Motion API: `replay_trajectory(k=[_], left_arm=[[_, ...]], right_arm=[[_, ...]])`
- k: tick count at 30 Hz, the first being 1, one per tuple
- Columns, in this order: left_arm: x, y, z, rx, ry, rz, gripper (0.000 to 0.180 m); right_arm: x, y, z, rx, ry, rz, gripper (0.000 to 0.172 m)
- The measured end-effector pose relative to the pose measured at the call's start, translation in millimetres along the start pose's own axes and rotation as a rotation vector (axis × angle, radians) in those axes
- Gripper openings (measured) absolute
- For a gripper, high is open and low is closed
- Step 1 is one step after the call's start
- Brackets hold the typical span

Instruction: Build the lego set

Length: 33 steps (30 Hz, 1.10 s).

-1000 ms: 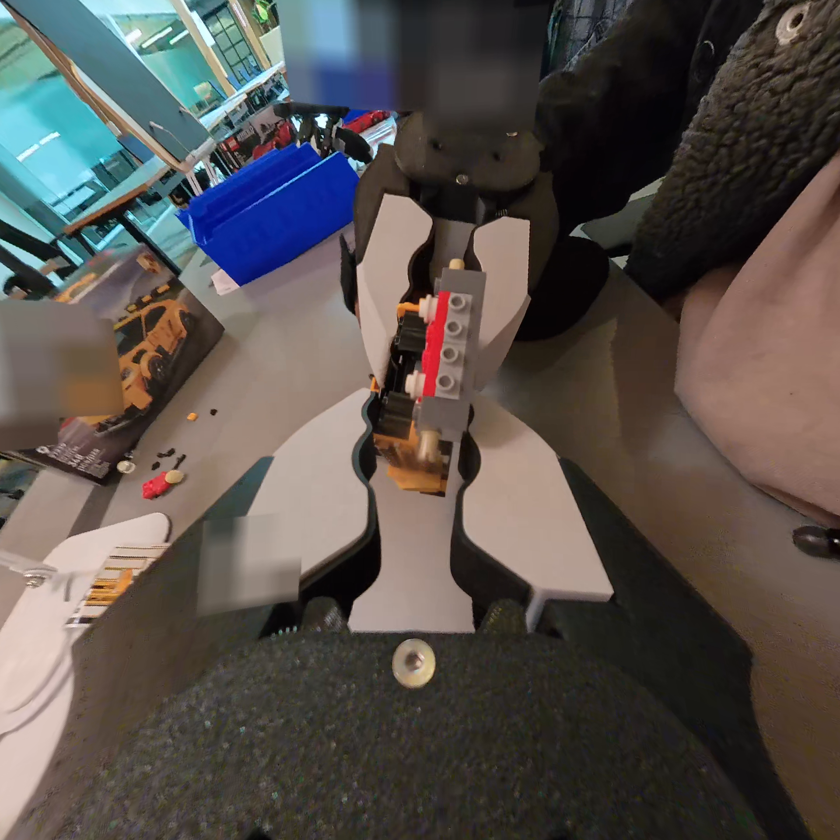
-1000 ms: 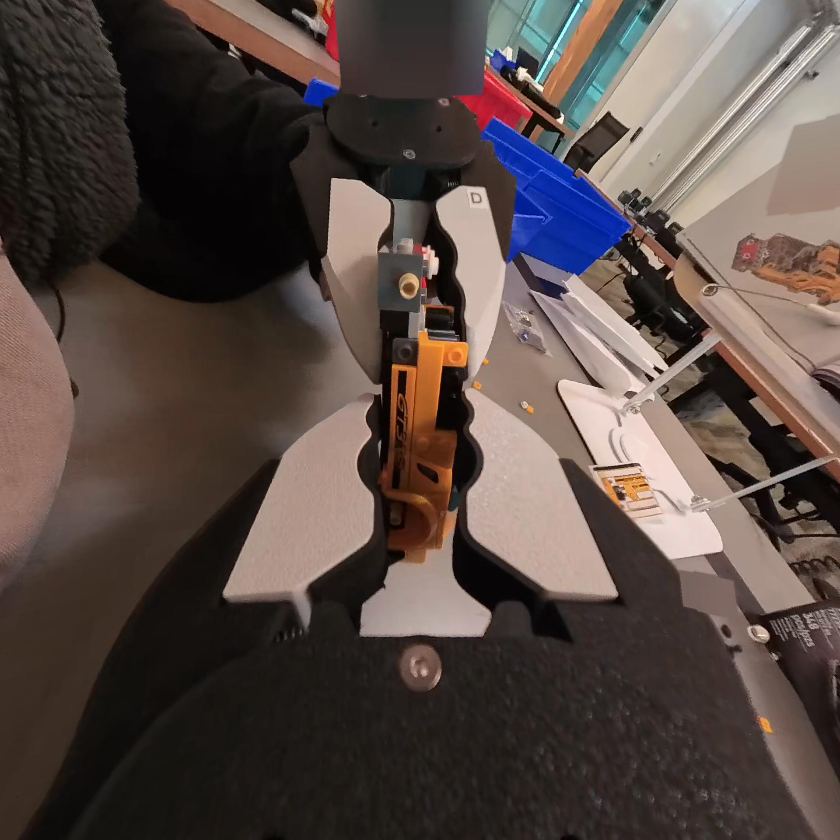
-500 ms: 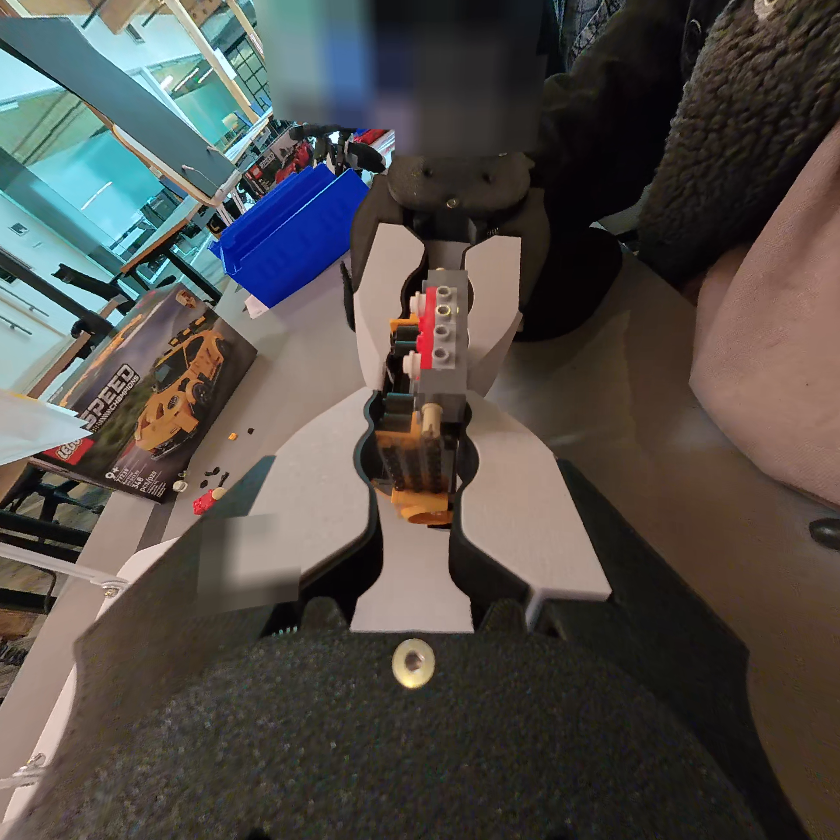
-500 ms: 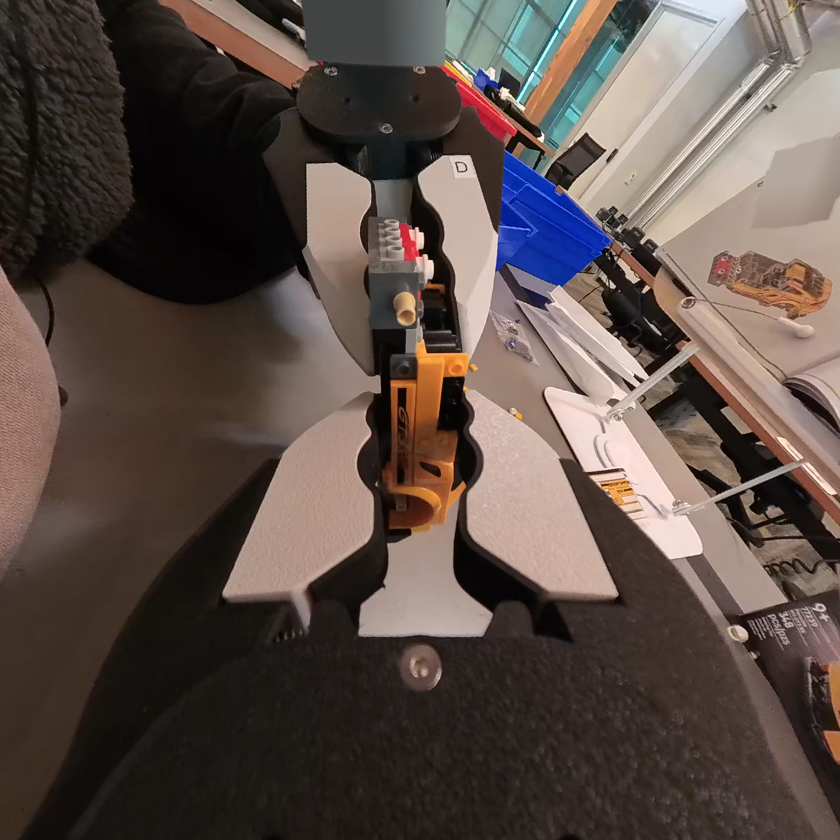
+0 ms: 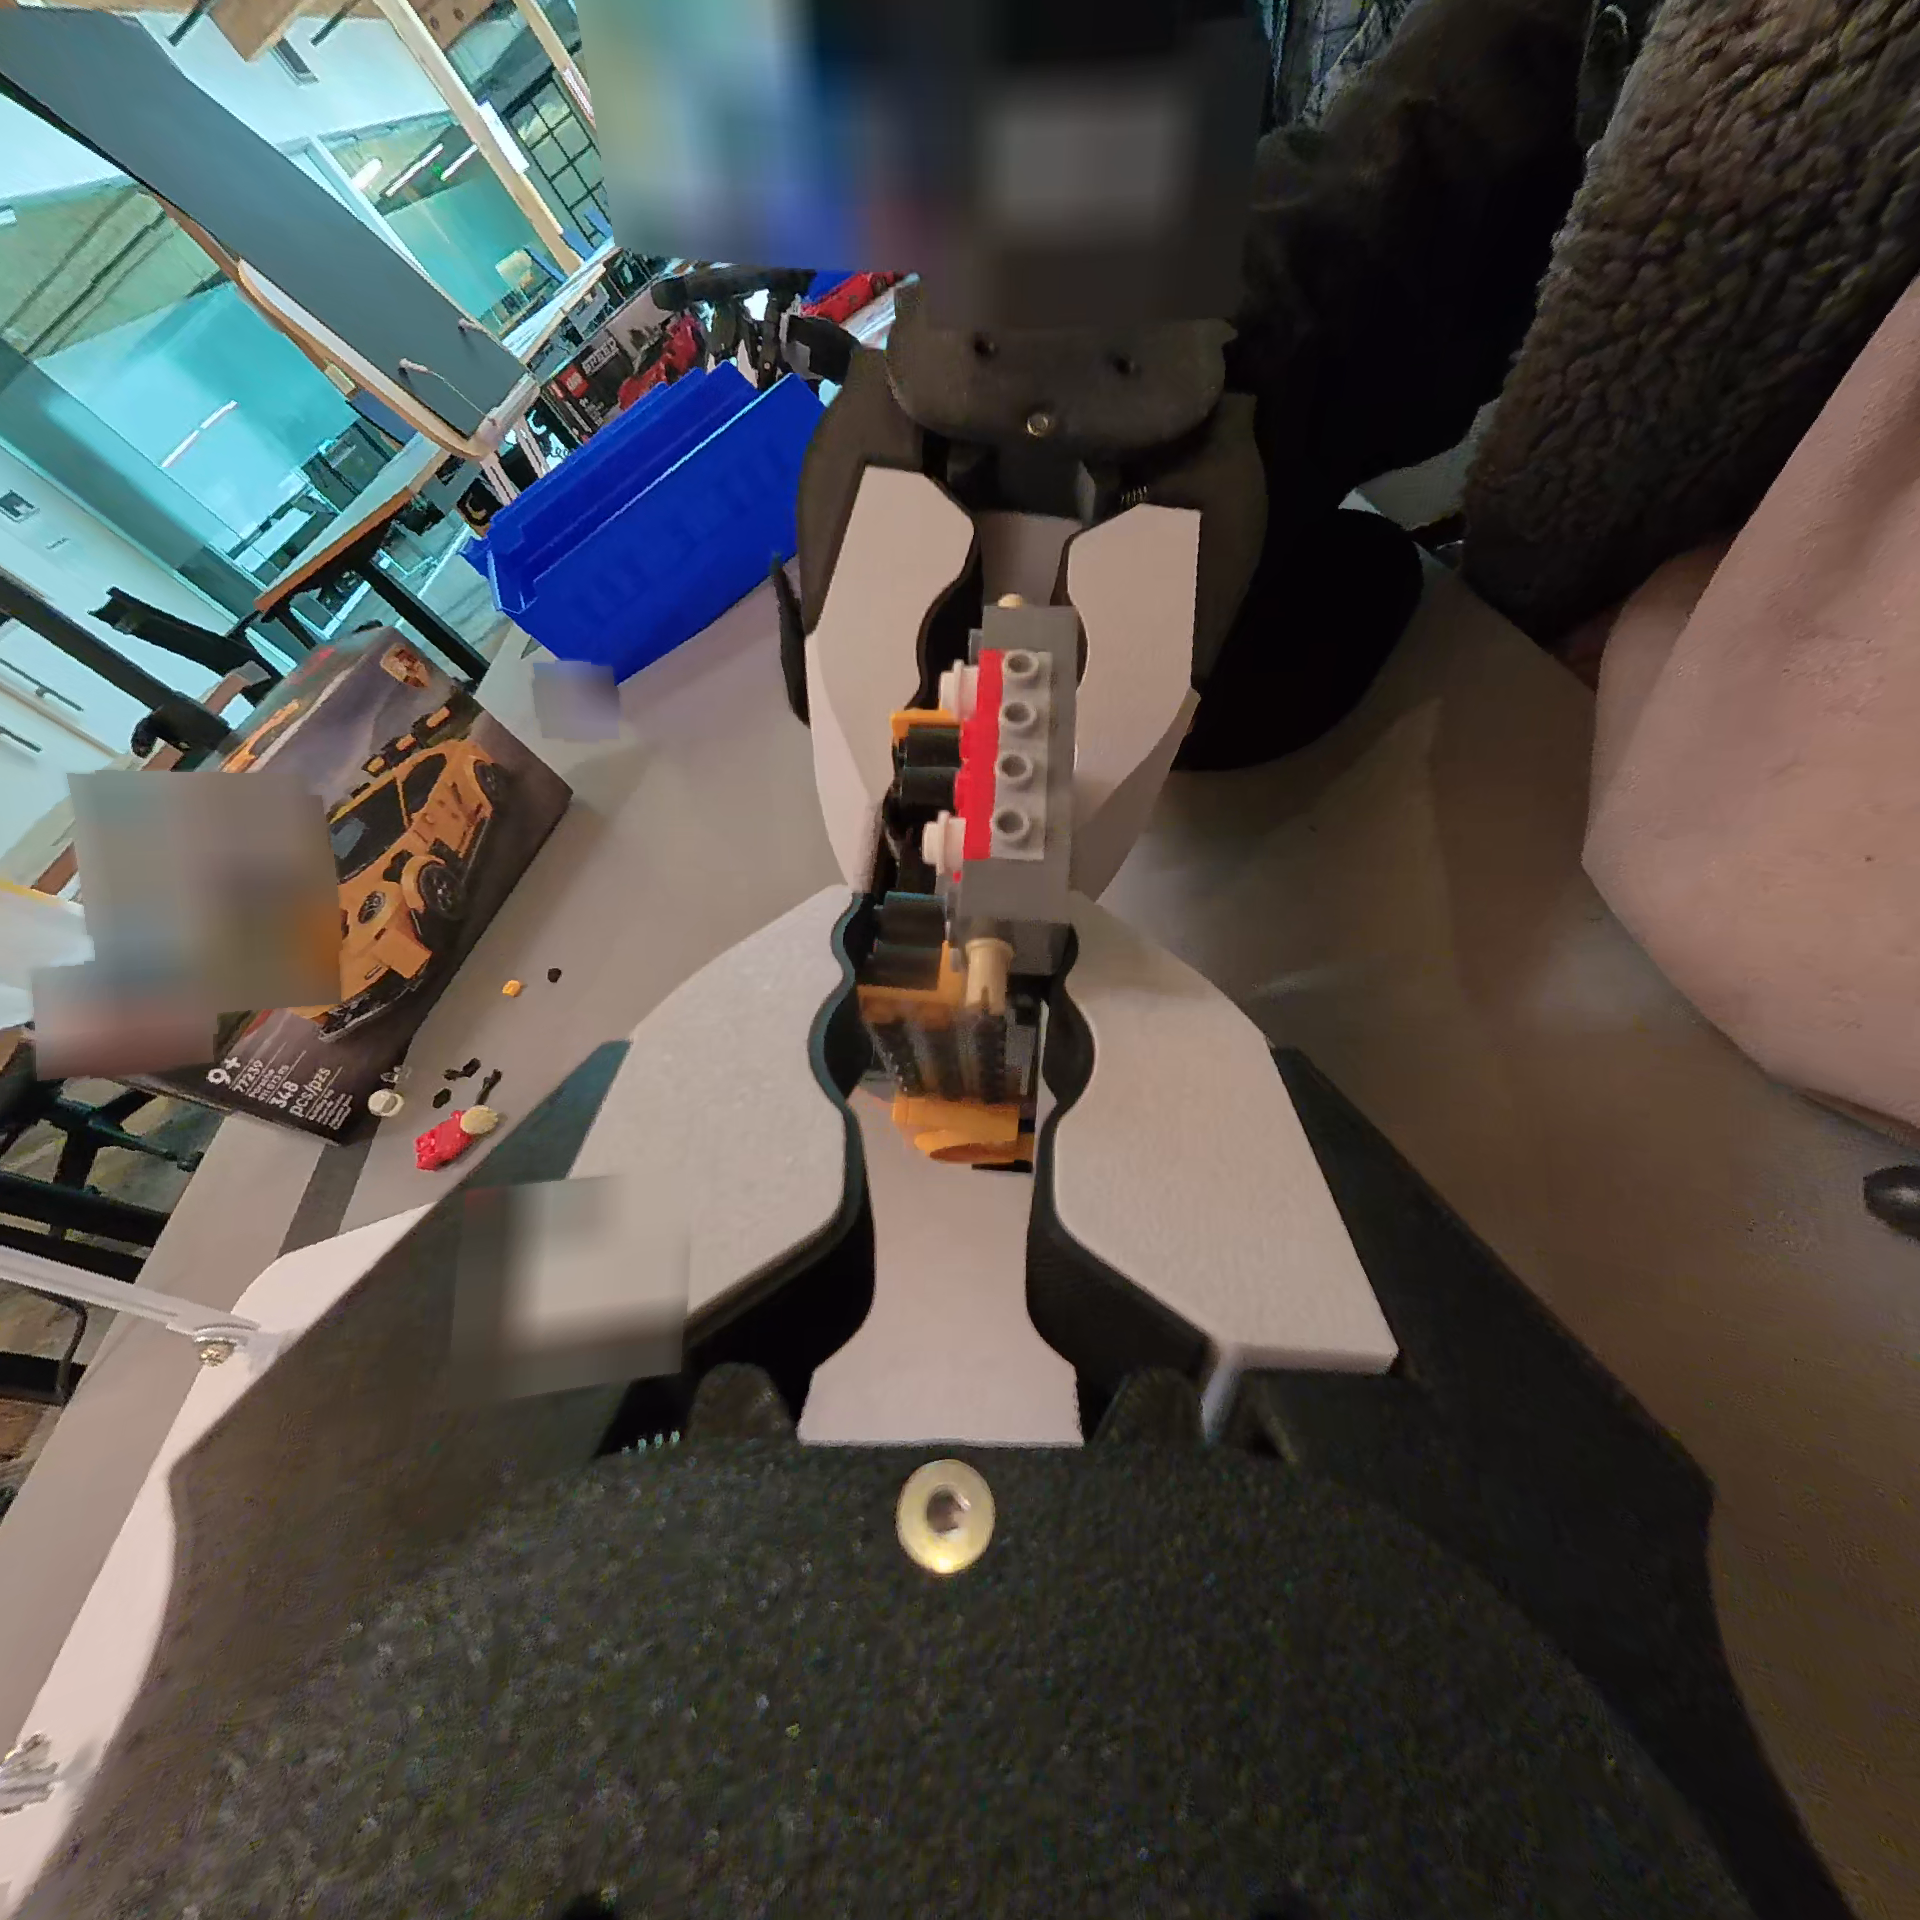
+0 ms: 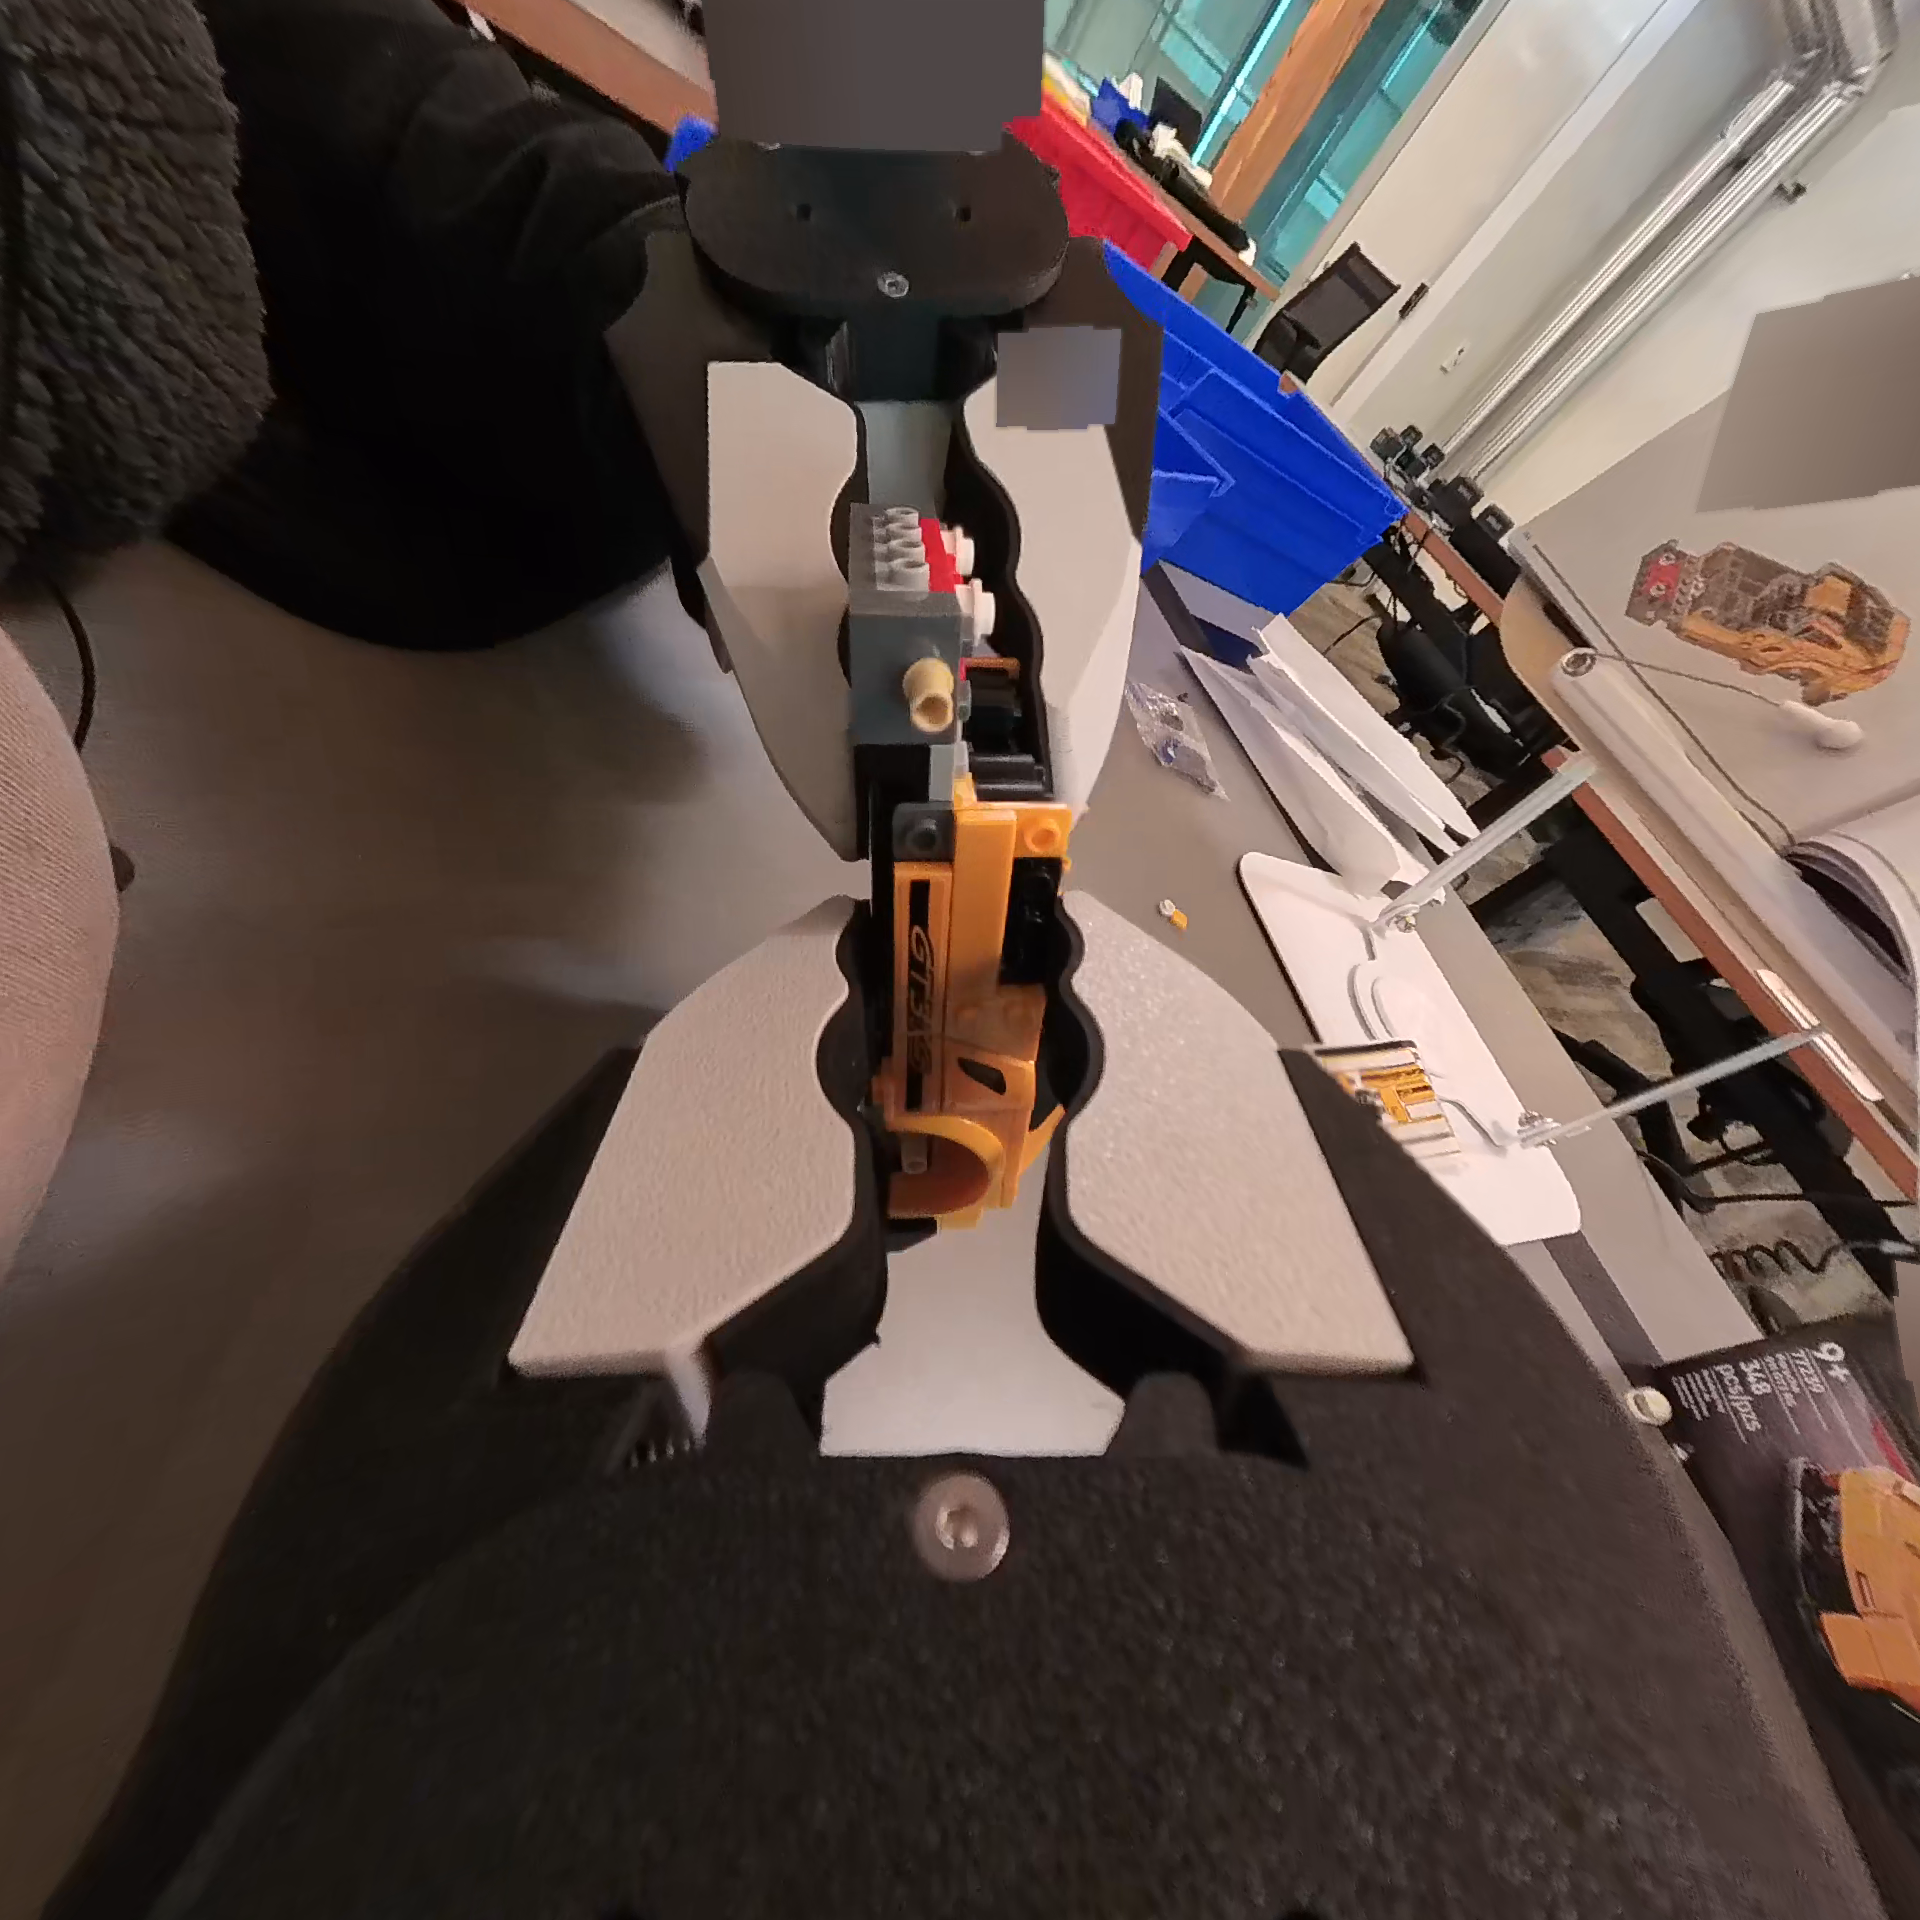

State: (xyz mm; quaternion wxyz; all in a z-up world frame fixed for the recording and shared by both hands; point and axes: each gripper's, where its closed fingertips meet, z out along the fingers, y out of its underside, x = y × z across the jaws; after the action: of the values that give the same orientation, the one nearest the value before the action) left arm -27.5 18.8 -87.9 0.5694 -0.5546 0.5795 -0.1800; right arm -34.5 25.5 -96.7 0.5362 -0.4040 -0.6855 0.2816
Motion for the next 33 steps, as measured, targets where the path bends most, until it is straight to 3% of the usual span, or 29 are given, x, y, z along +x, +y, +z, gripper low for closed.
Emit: replay_trajectory(k=[7,13,19,26,30,33], left_arm=[[3.5,24.2,6.1,-0.059,0.070,-0.106,0.038],[8.9,20.0,10.8,-0.077,0.097,-0.180,0.042],[26.5,48.5,19.2,-0.228,0.181,-0.235,0.031],[29.4,88.0,16.6,-0.373,0.227,-0.315,0.029],[29.3,99.7,16.2,-0.424,0.216,-0.303,0.029],[28.5,100.3,16.5,-0.427,0.205,-0.288,0.029]], right_arm=[[0.6,21.9,-4.5,-0.232,-0.070,0.002,0.031],[-3.0,39.4,-19.1,-0.587,-0.277,0.038,0.031],[-18.1,52.1,-15.7,-0.847,-0.476,0.076,0.031],[-14.8,59.8,9.7,-0.737,-0.461,0.173,0.033],[-2.5,52.7,2.7,-0.601,-0.375,0.232,0.036],[3.6,54.7,-15.0,-0.538,-0.304,0.269,0.047]])
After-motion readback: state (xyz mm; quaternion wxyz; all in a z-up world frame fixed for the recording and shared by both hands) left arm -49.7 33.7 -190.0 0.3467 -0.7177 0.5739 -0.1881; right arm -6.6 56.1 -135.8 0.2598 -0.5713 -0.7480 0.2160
